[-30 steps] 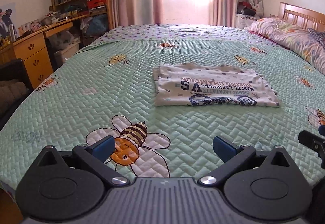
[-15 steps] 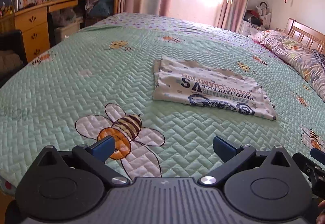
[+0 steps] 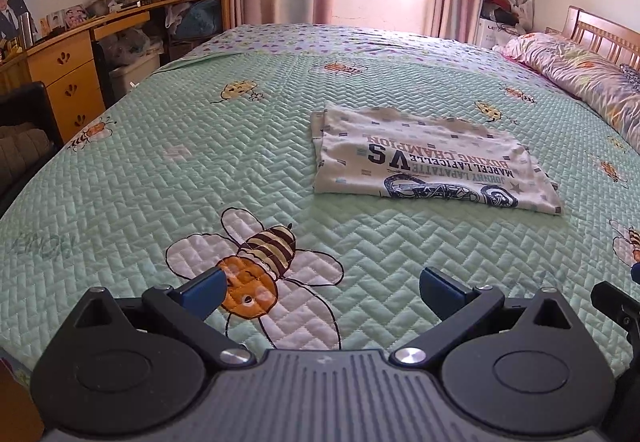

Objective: Fold clothes

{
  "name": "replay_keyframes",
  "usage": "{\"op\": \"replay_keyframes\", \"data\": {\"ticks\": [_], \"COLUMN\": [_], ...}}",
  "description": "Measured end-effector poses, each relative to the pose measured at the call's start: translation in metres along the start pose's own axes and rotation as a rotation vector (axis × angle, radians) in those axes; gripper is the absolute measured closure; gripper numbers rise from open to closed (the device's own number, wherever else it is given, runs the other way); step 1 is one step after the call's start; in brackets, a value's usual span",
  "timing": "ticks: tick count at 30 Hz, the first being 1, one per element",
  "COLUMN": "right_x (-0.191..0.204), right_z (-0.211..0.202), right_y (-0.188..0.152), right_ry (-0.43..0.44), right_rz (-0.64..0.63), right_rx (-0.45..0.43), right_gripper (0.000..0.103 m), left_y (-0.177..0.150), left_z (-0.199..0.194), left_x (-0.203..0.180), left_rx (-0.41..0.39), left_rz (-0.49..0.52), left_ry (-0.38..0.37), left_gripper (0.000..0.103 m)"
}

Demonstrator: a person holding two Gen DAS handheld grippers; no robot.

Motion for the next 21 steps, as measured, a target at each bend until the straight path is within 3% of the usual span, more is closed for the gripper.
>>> {"op": "replay_keyframes", "data": {"ticks": [5,11,15,21], "right_x": [0.003,-0.004,-0.051,-0.152], "right_z": [0.002,0.015,0.040,0.099], "right_y": [0.002,0.025,0.046,0.062], "right_ry": [0.003,0.052,0.124,0.174], "right_rz": [-0.011,0.024,0.241,0.652], "right_rx": [0.000,-0.013,0.041,0.200], "right_gripper": [0.011,0.011,0.011,0.011], "left_y": [0.006,0.031,0.053,0.079], "left_z": [0.006,0.014,0.038,0.106], "left_x": [-0.005,-0.008,0.015,0.065], "left_rx": [0.039,0.004,0.039,0.136], "left_rz": [0.016,0.081,0.017,-0.187], "left_ry": [-0.002,-0.029,-0.116,-0.333], "left_gripper": [0.001,0.001,0.001,0.001]}}
Point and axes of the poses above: each gripper's, at about its wrist camera, not at the fingertips, and z roughly the way its jaws point, x to its left, y to its top, the point moved 2 cm from there along z, roughly the way its jaws point, and after that the axes turned 5 degrees about z, right-handed, at the moved point
